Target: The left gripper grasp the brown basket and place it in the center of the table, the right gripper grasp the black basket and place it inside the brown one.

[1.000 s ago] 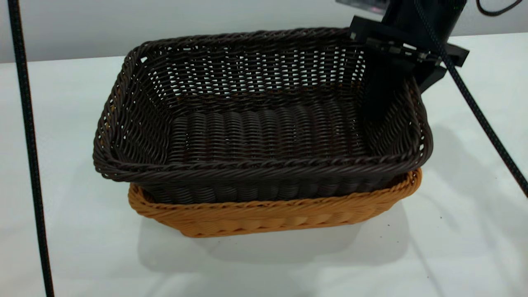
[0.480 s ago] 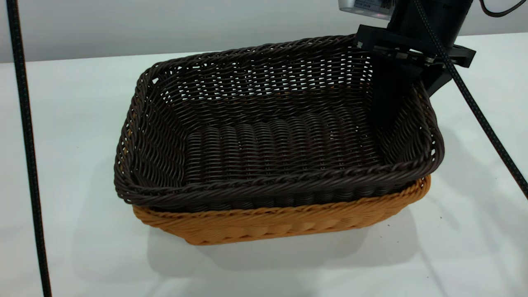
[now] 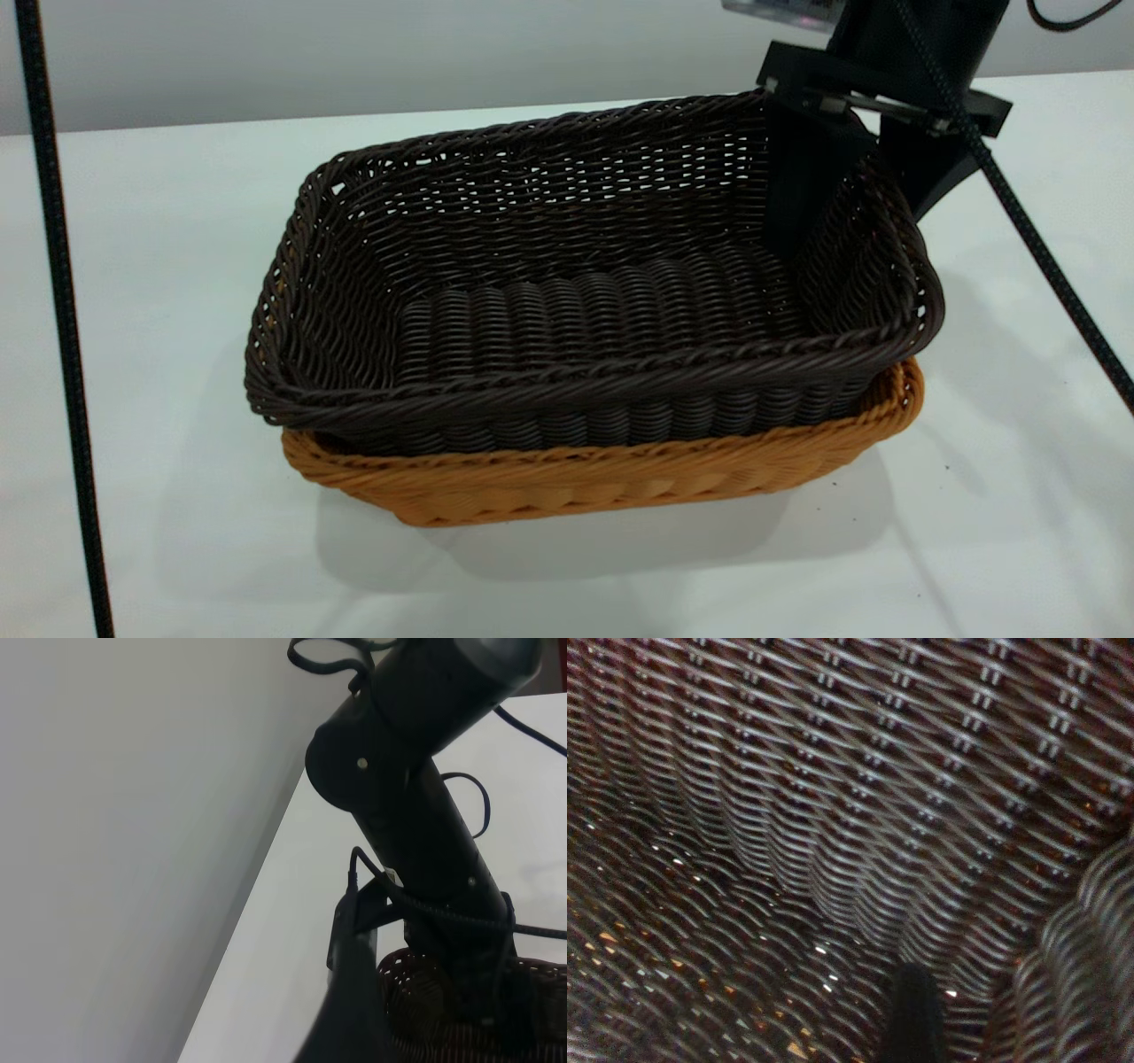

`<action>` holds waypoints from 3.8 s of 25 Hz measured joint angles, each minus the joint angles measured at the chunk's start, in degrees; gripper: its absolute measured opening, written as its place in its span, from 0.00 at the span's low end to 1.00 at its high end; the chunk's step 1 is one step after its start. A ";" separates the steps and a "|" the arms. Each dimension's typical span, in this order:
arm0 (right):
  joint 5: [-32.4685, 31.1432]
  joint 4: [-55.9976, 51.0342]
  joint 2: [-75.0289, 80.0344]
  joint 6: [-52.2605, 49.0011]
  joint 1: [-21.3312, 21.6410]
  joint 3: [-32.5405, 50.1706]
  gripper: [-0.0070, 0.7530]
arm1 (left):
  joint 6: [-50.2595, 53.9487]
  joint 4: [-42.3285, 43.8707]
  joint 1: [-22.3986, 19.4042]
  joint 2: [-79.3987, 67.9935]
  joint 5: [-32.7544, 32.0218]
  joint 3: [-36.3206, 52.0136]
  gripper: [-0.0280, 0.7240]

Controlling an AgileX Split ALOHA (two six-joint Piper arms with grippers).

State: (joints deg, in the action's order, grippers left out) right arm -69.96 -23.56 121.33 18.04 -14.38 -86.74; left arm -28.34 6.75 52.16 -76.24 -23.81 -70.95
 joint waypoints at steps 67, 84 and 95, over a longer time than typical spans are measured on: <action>30.61 17.74 -63.41 2.38 -10.40 6.60 0.01 | 36.15 30.40 0.00 29.21 -20.87 14.29 0.04; 19.67 21.41 -101.73 -12.26 -10.20 42.90 0.01 | 38.47 11.39 0.00 39.78 -27.97 30.87 0.04; 12.44 22.00 -118.68 -20.60 -10.20 56.63 0.01 | 35.17 3.58 0.00 41.79 -34.17 31.87 0.04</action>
State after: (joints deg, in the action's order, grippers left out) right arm -57.53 -1.57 2.64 -2.55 -24.59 -30.10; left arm 6.83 10.33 52.16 -34.45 -57.98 -39.08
